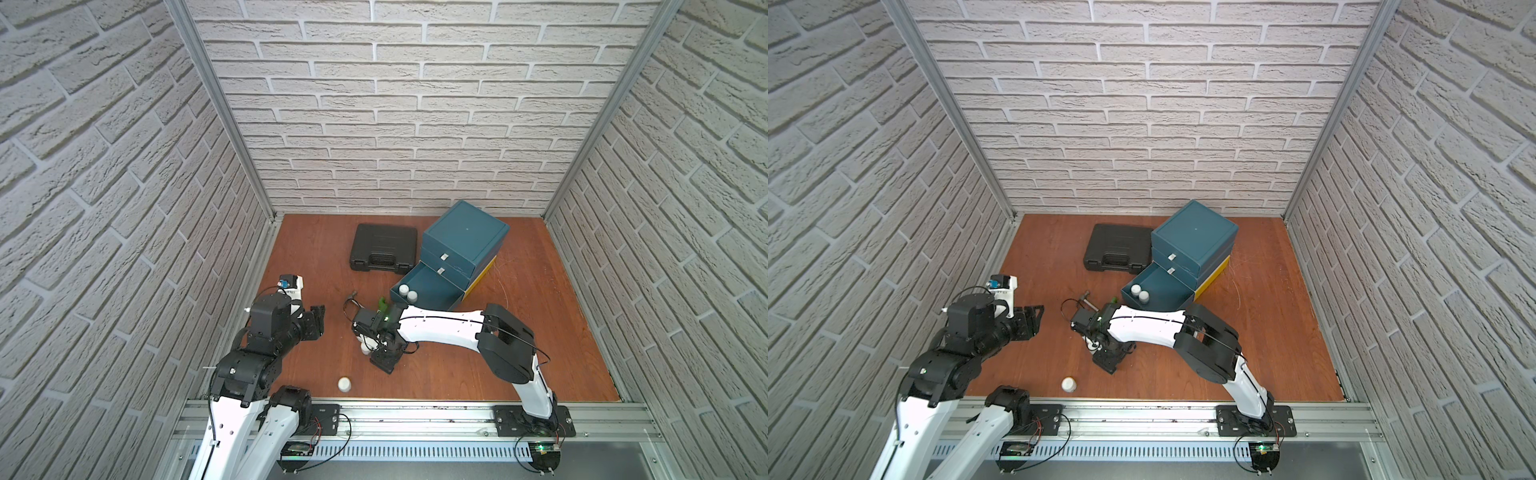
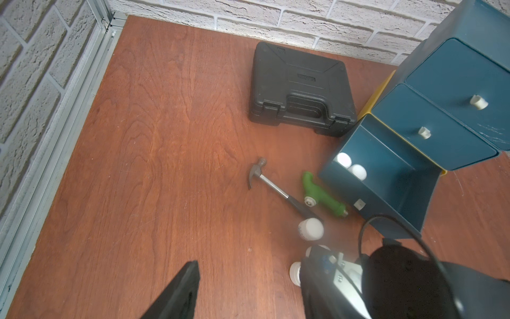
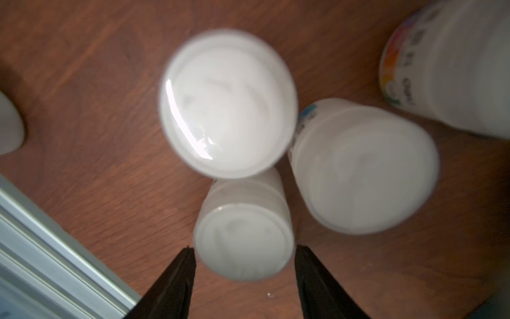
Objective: Put the paint cans in the drawer according to color
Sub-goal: Pick up the paint can at the center of the board.
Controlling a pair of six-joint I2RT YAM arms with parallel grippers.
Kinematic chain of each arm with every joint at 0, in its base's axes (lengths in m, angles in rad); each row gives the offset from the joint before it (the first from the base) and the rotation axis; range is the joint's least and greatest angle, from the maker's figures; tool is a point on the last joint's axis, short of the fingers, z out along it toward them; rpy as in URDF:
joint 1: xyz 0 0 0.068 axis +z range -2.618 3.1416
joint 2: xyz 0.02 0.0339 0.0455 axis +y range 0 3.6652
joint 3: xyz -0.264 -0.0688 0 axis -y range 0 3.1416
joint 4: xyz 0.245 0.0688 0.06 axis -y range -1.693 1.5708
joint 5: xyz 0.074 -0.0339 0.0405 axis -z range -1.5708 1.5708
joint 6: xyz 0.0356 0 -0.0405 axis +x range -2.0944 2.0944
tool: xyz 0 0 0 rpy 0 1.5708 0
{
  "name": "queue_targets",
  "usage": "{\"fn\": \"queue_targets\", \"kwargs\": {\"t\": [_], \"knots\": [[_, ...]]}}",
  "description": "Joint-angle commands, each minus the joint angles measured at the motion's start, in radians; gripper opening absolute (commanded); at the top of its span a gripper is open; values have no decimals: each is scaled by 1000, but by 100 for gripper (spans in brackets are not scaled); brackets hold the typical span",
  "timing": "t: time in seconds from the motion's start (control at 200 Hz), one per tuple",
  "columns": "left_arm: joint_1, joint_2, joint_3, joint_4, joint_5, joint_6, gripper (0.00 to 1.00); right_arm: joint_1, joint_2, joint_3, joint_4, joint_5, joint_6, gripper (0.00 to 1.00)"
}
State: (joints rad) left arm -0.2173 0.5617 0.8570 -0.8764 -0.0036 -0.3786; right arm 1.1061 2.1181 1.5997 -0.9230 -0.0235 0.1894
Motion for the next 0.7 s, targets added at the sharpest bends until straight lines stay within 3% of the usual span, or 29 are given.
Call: {"fn": "queue_targets", "kwargs": {"t": [0.0, 0.21, 0.695], "knots": [[-6, -8, -10, 10, -11, -5, 63, 3, 21, 61, 18, 13, 9, 62], [-8, -12, -10, 8, -12, -6, 63, 3, 84, 140, -8, 49, 10, 59], [-9, -8, -9, 10, -13, -5, 63, 0, 11, 152, -44, 66, 28, 18]]}}
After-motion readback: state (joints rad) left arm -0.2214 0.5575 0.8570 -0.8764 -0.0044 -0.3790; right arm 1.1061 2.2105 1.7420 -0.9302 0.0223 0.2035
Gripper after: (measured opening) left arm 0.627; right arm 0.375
